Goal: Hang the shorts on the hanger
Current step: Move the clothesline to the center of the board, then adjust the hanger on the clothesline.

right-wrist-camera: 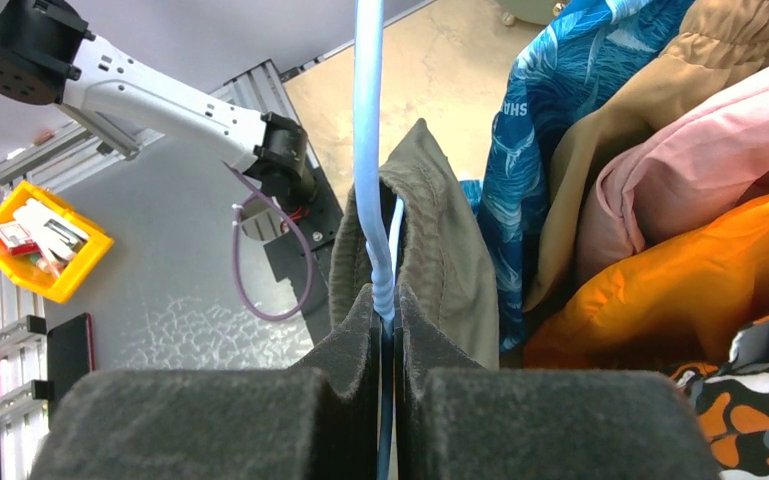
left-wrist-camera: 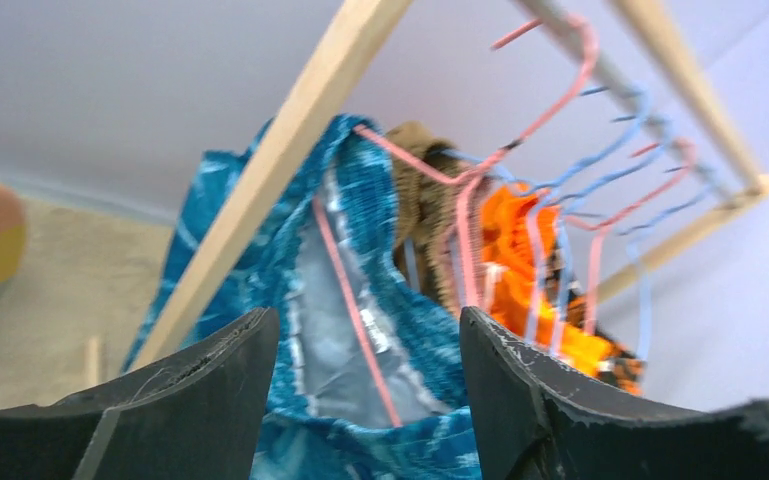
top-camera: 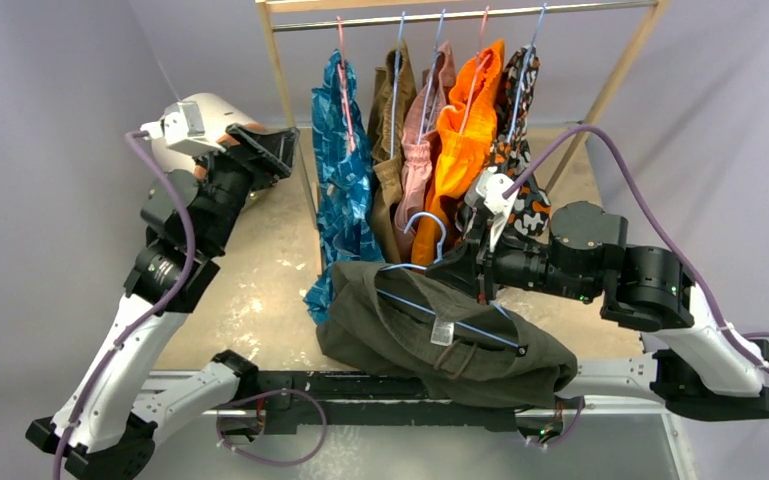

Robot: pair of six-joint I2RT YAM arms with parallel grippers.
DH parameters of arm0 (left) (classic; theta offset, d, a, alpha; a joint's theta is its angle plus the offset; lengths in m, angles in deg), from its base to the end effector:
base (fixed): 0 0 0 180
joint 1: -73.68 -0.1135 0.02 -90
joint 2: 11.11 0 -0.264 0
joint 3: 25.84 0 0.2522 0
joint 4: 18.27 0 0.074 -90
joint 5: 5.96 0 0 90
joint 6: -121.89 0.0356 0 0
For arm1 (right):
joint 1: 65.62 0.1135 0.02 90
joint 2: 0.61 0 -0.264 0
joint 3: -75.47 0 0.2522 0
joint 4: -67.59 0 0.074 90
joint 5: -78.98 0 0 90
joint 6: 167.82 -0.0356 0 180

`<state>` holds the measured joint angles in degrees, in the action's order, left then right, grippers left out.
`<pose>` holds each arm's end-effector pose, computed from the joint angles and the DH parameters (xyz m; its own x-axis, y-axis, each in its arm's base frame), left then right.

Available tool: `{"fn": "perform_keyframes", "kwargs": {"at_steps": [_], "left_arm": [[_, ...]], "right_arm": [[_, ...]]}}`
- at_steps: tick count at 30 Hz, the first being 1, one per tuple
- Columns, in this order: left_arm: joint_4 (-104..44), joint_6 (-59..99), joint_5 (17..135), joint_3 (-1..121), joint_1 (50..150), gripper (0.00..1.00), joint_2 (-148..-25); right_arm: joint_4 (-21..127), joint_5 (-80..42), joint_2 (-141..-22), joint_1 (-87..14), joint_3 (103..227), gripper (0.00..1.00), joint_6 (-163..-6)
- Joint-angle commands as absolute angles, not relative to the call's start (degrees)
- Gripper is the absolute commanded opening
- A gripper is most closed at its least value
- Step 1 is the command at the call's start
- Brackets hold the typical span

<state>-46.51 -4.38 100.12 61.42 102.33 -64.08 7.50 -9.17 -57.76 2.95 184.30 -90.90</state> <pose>0.1600 -0.0762 0.4777 -0.0550 -0.6177 -0.7845 0.2313 0.7564 -0.6118 0.0528 0.1314 0.5171 -0.2600 -0.0432 -0.9646 -0.8828 0.4155 0.2193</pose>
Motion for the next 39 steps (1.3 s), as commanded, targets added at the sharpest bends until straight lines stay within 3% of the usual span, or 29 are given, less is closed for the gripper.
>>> {"fn": "perform_keyframes", "kwargs": {"at_steps": [1,9,19,32,39], "left_arm": [[-36.8,-9.2,91.7,61.5,102.2,0.63,-66.0],[-30.2,-13.9,86.3,65.6,103.1,0.58,-74.0],[-29.6,-8.8,91.0,67.6,109.1,0.60,-79.6],[-23.2,-9.8,87.2,73.2,111.5,0.49,-90.3],[-20.9,-9.9,86.4,77.0,115.0,0.48,-96.5]], "right_arm": [[15.1,-9.9,-56.6,3.0,183.0,0.00,-91.2],[16.7,-10.0,-56.1,3.0,181.9,0.00,-93.0],[16.6,-9.5,-56.0,3.1,182.2,0.00,-93.3],[16.0,-10.5,-56.2,3.0,182.4,0.00,-92.9],[13.1,-14.5,-57.1,3.0,183.3,0.00,-91.2]]}}
